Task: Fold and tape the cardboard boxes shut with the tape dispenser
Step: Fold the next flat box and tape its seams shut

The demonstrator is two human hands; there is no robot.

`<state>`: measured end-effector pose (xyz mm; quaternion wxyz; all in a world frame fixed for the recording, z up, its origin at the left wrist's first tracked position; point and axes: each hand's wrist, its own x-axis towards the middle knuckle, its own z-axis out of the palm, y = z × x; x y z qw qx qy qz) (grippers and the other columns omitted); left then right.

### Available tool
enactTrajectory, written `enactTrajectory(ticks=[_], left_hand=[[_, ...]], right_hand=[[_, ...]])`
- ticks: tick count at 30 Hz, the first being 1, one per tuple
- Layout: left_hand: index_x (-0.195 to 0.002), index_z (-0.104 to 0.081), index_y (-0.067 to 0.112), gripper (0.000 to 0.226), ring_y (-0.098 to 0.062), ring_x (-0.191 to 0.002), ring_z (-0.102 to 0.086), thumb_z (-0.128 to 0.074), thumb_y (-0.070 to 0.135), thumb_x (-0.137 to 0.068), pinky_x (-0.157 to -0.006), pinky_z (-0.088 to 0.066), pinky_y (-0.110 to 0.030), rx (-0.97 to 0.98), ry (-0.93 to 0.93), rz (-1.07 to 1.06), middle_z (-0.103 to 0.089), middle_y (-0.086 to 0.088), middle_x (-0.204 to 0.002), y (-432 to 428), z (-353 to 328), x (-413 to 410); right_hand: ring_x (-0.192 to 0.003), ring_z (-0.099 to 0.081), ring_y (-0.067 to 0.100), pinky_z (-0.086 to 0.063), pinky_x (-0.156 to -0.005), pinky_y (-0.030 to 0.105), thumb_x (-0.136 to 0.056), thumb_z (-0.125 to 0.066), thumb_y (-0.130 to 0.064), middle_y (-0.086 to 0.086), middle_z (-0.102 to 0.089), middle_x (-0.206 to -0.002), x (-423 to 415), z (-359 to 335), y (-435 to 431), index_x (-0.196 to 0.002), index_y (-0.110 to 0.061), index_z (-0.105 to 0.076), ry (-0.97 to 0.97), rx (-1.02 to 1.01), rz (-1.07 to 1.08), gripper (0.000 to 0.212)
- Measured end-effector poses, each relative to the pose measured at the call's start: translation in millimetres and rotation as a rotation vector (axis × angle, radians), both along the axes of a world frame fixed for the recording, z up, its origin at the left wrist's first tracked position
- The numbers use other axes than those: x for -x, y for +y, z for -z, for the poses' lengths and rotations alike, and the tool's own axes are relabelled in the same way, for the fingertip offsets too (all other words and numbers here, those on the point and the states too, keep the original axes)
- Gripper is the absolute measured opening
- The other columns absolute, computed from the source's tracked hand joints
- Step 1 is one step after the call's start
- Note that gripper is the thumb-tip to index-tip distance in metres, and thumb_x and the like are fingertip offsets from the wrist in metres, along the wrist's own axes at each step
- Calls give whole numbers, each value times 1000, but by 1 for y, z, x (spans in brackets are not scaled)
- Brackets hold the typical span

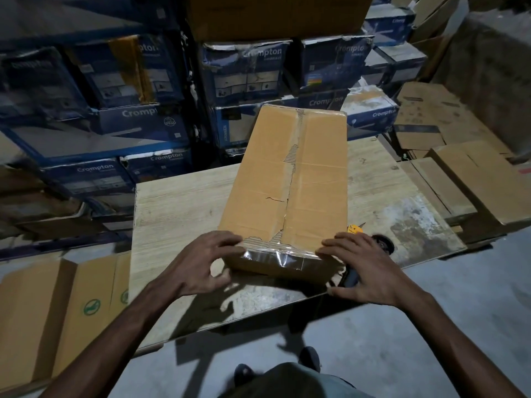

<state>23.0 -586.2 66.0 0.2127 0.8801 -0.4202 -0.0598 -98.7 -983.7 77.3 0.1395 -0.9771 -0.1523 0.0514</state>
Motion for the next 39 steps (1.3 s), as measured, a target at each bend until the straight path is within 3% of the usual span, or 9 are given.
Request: enactTrajectory(ticks=[2,4,7,11,18,22,28,34,39], left_hand=[[-140,-65,30,52,-12,-124,-54,-47,40,-92,-99,-46,-36,10,21,10,-64,4,-136,-26,-7,5],[-138,-66,30,48,-12,-111,-55,-37,44,-102,-88,-47,-33,12,41,1,-67,4,-125,-57,-12,2],[-124,-75,28,37,-11,-99,-53,-52,48,-103,-82,-48,-34,-58,78,22,-64,6,-107,-90,-15,-6],[-106,-81,20,21,-12,-88,-56,-72,34,-95,-74,-49,-34,-73,81,97,-63,5,-90,-103,-18,-8],[-90,-78,17,8,-15,-77,-60,-78,26,-91,-67,-54,-34,-198,8,90,-61,6,-82,-118,-27,-8],[-88,-73,17,6,-16,-79,-64,-78,18,-89,-69,-57,-30,-224,-42,39,-64,3,-88,-127,-26,1],[-90,-55,30,36,-12,-79,-58,-83,10,-80,-66,-43,-19,-105,78,-123,-54,14,-85,-129,-12,5],[-76,-49,31,44,-11,-81,-63,-91,17,-76,-63,-49,-22,-59,209,-127,-61,9,-84,-97,-11,-16],[-71,-45,34,51,-8,-80,-65,-93,16,-74,-66,-54,-34,-75,127,-141,-65,12,-81,-52,-16,-33]], right_hand=[[-127,-49,4,-41,-106,37,-89,-54,-70,-19,-59,-138,-8,-8,25,-143,-42,-55,-35,-165,35,62],[-105,-58,4,-51,-89,34,-97,-56,-59,-15,-68,-120,-24,-8,57,-133,-36,-66,-39,-289,125,44],[-90,-59,5,-54,-79,32,-96,-69,-45,-12,-69,-104,-41,2,91,-111,-32,-77,-34,-327,250,22],[-79,-58,2,-54,-69,33,-84,-82,-43,-17,-66,-90,-43,14,98,-91,-31,-78,-49,-373,342,15],[-79,-59,7,-49,-65,30,-83,-80,-49,-15,-67,-90,-49,7,101,-92,-31,-74,-54,-183,296,21],[-86,-63,16,-54,-75,34,-87,-79,-42,-8,-68,-93,-55,1,108,-99,-29,-68,-53,-58,287,21],[-84,-64,15,-52,-74,30,-83,-82,-31,-9,-69,-92,-60,5,113,-105,-30,-64,-43,-103,325,28],[-72,-57,4,-43,-62,26,-73,-86,-55,-15,-61,-73,-49,0,72,-83,-32,-53,27,-54,285,41],[-66,-56,10,-45,-61,33,-69,-81,-68,-11,-59,-65,-31,7,24,-75,-27,-44,-26,17,314,56]])
